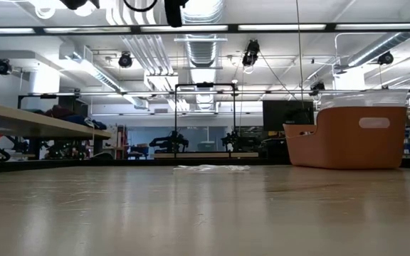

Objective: Roll bandage
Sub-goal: Roll the green bandage

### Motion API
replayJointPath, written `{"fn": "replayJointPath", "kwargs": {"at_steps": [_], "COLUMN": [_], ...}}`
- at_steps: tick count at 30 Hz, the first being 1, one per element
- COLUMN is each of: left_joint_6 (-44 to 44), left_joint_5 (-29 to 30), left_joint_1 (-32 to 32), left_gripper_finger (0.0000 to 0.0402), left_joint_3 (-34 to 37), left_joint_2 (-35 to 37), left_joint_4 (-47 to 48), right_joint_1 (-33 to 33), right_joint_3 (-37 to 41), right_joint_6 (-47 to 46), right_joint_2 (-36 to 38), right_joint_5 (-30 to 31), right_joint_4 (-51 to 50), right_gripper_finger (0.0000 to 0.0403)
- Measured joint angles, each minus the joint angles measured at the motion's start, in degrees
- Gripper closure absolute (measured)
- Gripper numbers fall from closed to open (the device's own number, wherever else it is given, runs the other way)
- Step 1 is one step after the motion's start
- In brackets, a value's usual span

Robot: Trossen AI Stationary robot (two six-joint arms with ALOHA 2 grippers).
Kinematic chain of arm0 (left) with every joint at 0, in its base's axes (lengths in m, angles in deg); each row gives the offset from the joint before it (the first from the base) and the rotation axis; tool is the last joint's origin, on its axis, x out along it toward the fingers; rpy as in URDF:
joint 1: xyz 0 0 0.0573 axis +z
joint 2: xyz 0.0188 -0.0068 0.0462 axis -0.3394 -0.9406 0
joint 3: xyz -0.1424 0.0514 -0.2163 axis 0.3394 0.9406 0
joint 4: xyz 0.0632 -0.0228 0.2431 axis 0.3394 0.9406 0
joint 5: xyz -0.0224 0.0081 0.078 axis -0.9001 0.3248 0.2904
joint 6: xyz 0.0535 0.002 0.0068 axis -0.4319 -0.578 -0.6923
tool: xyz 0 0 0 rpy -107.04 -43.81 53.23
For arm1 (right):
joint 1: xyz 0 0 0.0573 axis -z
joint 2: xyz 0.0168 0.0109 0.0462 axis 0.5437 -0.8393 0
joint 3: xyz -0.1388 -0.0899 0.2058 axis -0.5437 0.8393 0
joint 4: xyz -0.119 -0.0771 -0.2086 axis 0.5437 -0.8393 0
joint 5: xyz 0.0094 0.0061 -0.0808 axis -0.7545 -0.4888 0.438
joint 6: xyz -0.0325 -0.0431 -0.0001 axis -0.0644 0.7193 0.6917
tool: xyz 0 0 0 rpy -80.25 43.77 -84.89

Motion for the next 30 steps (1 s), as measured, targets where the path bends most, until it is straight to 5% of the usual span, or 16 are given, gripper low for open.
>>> {"fn": "replayJointPath", "kwargs": {"at_steps": [10,24,30], "left_joint_6": [0.13,-3.09,-3.19], "left_joint_5": [-1.49,-4.72,-8.19], "left_joint_1": [0.14,0.14,-1.24], "left_gripper_finger": [0.0387,0.0385,0.0341], "left_joint_3": [0.04,0.09,0.17], "left_joint_2": [-2.13,-2.53,-1.43], "left_joint_4": [1.57,5.76,7.00], "right_joint_1": [0.00,0.02,0.02], "right_joint_3": [0.02,-0.07,-0.07], "right_joint_6": [1.46,2.26,4.55], "right_joint_2": [0.00,0.10,0.13], "right_joint_5": [-1.93,-1.75,4.78], "right_joint_4": [0.19,0.52,-0.21], "right_gripper_finger": [0.0400,0.0400,0.0400]}}
